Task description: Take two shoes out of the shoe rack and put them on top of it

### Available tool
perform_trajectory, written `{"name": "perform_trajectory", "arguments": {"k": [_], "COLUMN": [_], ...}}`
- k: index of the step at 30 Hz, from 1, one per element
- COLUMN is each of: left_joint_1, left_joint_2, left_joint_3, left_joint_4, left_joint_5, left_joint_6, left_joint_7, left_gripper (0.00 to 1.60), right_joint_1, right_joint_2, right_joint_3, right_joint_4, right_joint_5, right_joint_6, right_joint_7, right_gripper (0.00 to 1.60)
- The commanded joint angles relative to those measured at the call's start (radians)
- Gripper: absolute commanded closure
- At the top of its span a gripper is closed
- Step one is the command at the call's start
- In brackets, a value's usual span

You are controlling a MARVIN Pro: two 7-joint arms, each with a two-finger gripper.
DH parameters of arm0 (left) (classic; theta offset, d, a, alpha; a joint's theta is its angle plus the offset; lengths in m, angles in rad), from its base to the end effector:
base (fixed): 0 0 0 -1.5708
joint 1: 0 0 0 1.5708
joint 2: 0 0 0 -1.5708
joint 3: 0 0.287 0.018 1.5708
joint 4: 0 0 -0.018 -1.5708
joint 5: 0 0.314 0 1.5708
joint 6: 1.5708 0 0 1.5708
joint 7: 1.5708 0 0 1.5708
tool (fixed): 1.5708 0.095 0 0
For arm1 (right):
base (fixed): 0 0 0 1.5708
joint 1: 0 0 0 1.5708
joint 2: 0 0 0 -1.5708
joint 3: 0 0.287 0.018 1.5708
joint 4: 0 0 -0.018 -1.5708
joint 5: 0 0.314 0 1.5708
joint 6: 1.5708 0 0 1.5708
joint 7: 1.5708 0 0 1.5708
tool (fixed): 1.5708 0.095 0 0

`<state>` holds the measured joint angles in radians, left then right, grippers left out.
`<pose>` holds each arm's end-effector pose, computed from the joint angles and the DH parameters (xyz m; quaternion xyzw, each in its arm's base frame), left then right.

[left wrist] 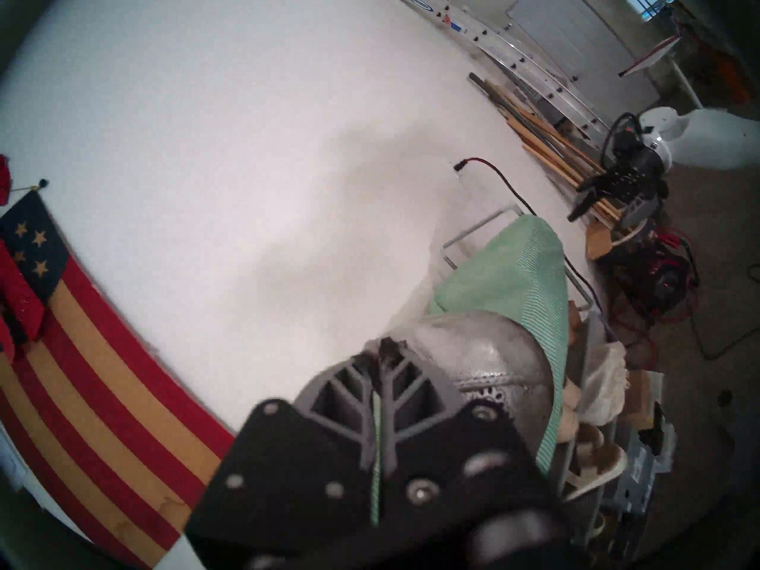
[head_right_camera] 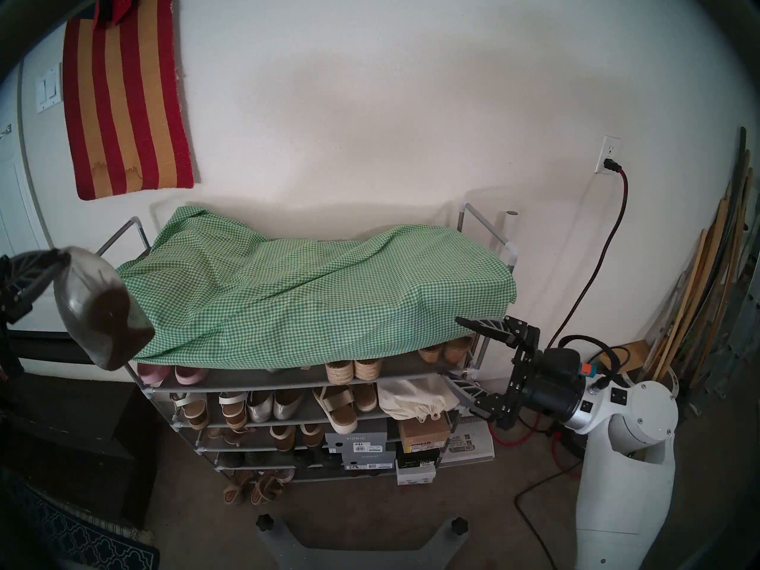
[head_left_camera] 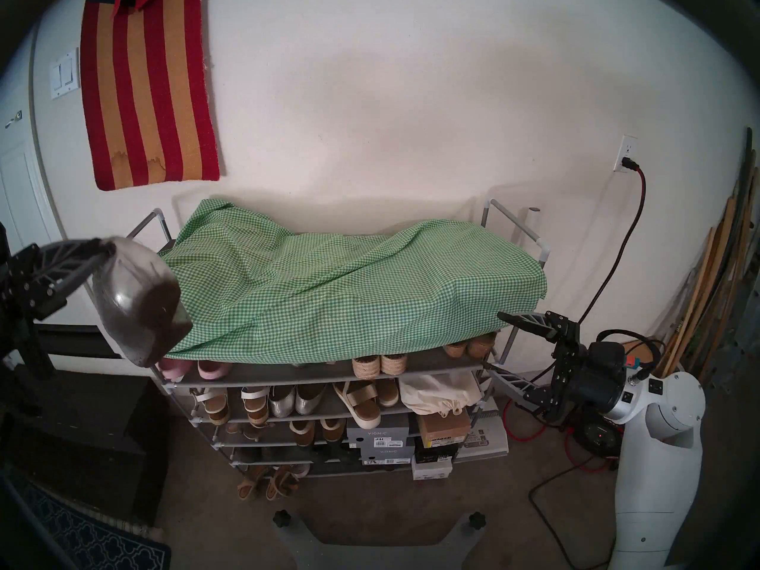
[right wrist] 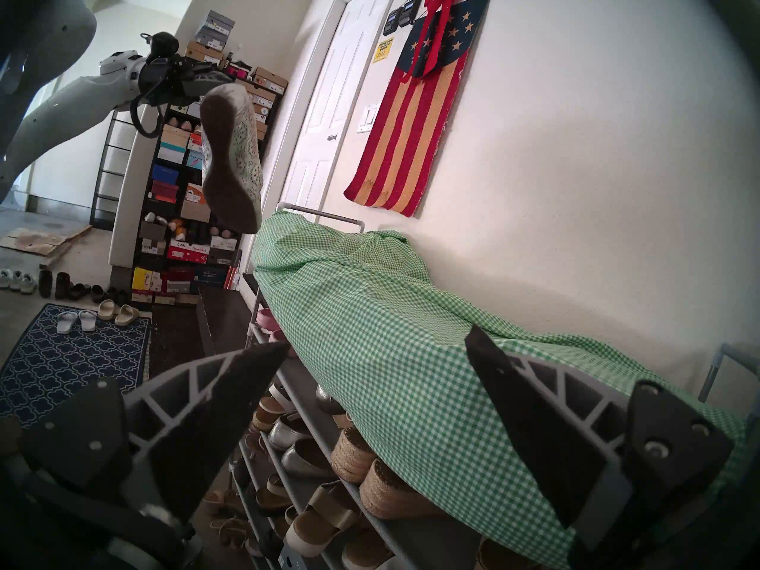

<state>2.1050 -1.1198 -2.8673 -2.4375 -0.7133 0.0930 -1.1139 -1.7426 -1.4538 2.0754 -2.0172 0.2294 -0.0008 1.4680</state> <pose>0.1536 0.1728 0.0150 -0.5099 0.4418 -0.7362 0.0537 0.2868 -0.0850 -0.1869 -0.5211 -0.4421 -0.6825 0.2592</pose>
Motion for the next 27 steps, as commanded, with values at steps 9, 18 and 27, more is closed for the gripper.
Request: {"name": "perform_trajectory", "arguments": {"k": [9,18,27], "left_joint_1": [-0.183,-0.228,-0.245], "left_joint_2": [0.212,0.315,0.397], "left_joint_3": [0.202,0.390,0.522], "left_joint_4": [-0.006,0.035,0.080], "left_joint_5": [0.076,0.166,0.261], "left_joint_6": [0.092,0.096,0.090], "left_joint_7": [0.254,0.361,0.425], "left_gripper": [1.60,1.60,1.60], "right_joint_1": [0.001,0.001,0.000], "right_joint_2": [0.001,0.001,0.001], "right_joint_3": [0.001,0.001,0.001], "right_joint_4": [0.000,0.000,0.000], "right_joint_5": [0.000,0.000,0.000], "right_joint_6": [0.000,0.000,0.000], "right_joint_7": [0.000,0.000,0.000], "right_gripper": [0.00,0.00,0.00]}}
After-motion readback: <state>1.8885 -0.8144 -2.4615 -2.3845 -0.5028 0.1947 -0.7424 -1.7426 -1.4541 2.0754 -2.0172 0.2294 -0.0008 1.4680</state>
